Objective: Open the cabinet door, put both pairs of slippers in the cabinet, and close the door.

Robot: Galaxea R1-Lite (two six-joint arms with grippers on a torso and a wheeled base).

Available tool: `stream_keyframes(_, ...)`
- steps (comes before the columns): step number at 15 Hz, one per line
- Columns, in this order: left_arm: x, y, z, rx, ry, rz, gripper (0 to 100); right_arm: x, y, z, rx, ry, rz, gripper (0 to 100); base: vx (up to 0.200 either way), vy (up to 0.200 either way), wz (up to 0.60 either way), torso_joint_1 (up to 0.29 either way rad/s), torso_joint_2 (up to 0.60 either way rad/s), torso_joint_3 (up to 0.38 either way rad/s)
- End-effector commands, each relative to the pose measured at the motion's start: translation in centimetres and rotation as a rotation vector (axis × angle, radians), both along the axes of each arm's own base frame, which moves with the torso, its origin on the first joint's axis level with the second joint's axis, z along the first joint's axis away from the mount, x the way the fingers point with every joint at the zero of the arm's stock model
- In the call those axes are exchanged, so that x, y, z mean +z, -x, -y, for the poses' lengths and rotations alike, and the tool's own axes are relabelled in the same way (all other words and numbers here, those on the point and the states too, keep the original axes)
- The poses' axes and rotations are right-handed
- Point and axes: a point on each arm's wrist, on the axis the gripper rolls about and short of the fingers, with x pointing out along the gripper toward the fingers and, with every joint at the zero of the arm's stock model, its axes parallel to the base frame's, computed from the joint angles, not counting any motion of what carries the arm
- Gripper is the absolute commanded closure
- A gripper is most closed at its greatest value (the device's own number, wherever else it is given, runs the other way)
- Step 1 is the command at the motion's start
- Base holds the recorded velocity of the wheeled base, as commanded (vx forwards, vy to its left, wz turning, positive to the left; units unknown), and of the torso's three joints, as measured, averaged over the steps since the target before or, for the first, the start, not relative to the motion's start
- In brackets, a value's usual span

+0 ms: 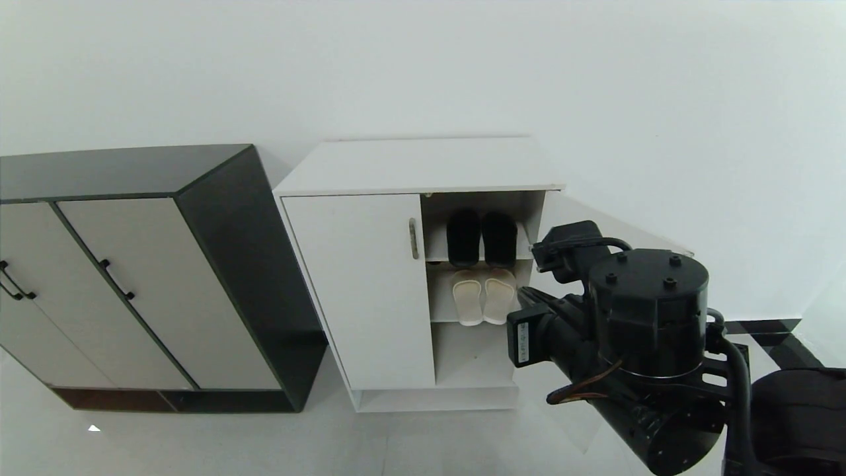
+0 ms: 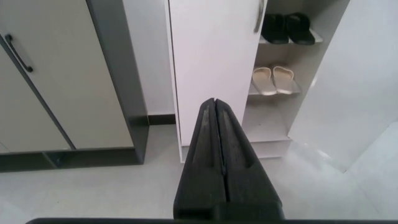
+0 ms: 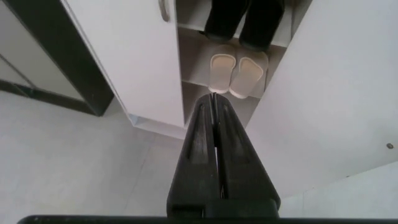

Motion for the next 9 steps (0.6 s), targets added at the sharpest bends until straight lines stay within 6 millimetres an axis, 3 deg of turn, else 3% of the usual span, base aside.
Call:
stream_keyframes(1,0.01,-0.01,0.0,0.0,0.0,-0.001,100,-0.2,0.16,0.17,0.015,0.006,-0.007,100,0.0,0.0,0.0,0.095,-0.22,-0.129)
stream_keyframes(5,0.01,-0.01,0.0,0.0,0.0,-0.001,100,-0.31,0.05,0.26,0.013,0.012,-0.008,100,0.0,0.0,0.0,0.023,-0.05,-0.026)
stream_keyframes(9,0.01,-0.01,0.0,0.0,0.0,-0.001,100,-0.51,-0.12,0.43,0.006,0.02,-0.011,100,0.0,0.0,-0.6,0.002,-0.01,0.002)
